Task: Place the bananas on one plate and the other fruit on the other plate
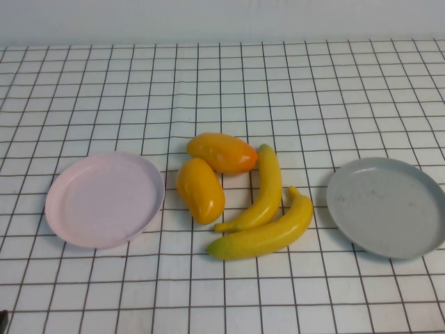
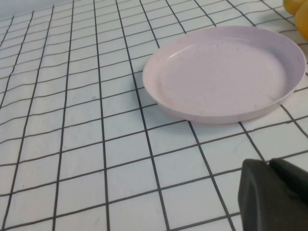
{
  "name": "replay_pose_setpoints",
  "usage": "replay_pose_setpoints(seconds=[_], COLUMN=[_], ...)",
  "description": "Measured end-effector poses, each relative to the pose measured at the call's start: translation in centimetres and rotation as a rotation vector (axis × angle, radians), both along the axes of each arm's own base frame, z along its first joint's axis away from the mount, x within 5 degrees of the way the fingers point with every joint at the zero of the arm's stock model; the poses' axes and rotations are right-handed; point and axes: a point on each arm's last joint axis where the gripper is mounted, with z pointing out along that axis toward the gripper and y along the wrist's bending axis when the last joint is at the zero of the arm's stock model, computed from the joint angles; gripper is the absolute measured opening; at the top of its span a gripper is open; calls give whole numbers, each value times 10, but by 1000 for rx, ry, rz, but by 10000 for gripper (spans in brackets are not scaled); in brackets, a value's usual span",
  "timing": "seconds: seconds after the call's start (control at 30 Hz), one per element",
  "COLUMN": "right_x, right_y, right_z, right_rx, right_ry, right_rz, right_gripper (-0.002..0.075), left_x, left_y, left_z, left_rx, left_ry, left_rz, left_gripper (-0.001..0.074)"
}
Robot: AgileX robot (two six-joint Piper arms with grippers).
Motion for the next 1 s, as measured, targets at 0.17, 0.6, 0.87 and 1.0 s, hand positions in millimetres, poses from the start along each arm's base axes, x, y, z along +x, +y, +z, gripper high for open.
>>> replay_pose_setpoints(seconds=[0.17, 0.6, 0.87, 1.0], right_x=[0, 0, 0, 0], right_y=[0, 0, 0, 0], right_z=[0, 0, 0, 0], right_rx=[0, 0, 0, 0], right_ry=[0, 0, 0, 0], right_rz=[0, 0, 0, 0], right_gripper=[-16, -16, -16, -16], left_x=[0, 4, 4, 3], left_y=[0, -3, 13, 6], left_z=[0, 29, 40, 43], left_rx=[0, -1234, -1349, -1191], left_ry=[0, -109, -302, -263], left_rz=[0, 137, 222, 163], left_gripper=[-2, -1, -1, -1])
